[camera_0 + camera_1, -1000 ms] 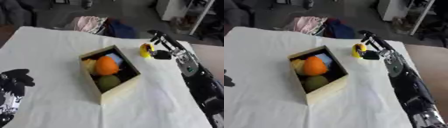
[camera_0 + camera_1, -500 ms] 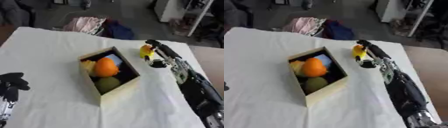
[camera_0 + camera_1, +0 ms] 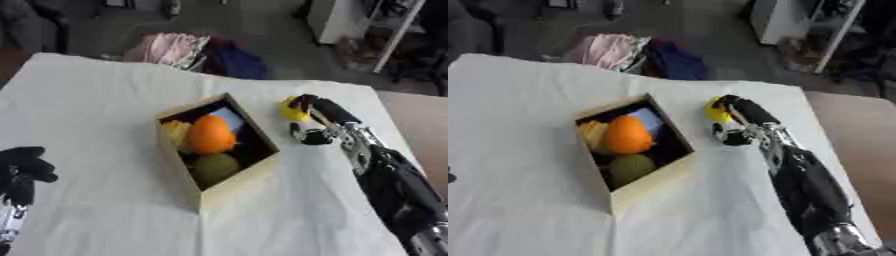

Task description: Pick up objects on the table and place them in the box.

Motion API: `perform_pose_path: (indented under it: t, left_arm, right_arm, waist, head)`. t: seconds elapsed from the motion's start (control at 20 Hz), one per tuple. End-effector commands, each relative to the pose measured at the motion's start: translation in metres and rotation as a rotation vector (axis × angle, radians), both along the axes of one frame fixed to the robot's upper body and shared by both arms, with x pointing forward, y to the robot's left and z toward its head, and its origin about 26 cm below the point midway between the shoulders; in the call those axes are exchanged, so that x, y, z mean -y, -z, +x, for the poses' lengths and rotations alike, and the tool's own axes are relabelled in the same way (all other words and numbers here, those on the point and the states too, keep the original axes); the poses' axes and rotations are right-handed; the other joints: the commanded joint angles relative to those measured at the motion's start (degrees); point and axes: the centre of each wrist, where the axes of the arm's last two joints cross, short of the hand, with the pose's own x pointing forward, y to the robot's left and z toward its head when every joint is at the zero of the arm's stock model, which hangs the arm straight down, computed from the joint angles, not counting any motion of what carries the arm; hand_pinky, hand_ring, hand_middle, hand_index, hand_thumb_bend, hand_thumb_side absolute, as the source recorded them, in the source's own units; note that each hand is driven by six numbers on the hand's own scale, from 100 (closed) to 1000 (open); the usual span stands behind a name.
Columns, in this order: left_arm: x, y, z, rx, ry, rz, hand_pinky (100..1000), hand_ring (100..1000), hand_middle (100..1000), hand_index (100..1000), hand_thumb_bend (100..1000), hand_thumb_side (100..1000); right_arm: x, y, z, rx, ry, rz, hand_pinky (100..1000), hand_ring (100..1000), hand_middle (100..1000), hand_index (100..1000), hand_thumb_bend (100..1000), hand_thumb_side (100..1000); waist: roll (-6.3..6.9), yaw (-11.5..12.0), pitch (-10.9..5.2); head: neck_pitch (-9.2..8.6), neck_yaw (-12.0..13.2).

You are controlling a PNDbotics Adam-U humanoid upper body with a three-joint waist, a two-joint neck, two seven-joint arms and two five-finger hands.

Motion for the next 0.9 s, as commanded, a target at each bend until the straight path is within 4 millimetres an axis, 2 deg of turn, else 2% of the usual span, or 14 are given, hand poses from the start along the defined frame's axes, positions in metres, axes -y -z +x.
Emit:
perform_pose_path:
  t: [0.05,0.2,0.35,0.85,0.9]
  left_arm:
    - [0.002,-0.007,-0.002,0.027,0.010,0.001,687,607,589,797,100,550]
    - [0.002,-0.007,-0.002,0.026,0.008,-0.001,687,607,589,797,100,551]
    - [0.001,-0.007,-0.002,0.025,0.006,-0.004,688,608,590,797,100,550]
    - [-0.001,-0.004,-0.003,0.017,-0.003,-0.009,690,602,590,797,100,549]
    - [-0.001,-0.004,-0.003,0.016,-0.004,-0.008,690,602,588,797,100,549]
  right_arm:
    - [0.006,-0.014,0.000,0.091,0.010,-0.002,631,583,461,549,100,149]
    - [0.005,-0.023,0.000,0.224,0.008,0.042,570,519,341,429,100,104]
    - [0.005,-0.031,0.000,0.337,0.005,0.089,529,488,292,380,100,100]
    - [0.002,-0.071,-0.002,0.486,-0.123,0.151,529,488,293,382,100,100]
    - [0.001,-0.073,-0.002,0.476,-0.137,0.140,566,521,353,458,100,100]
  waist:
    - [-0.35,0.0,0.06]
    - [-0.28,-0.2,-0.02]
    - [-0.18,-0.3,-0.13]
    - [0.27,-1.4,-0.82]
    - [0.28,-1.5,-0.86]
  head:
    - [-0.72,-0.2]
    - [-0.63,-0.1]
    - [-0.57,-0.2]
    - [-0.19,-0.2]
    - [-0.19,-0.2]
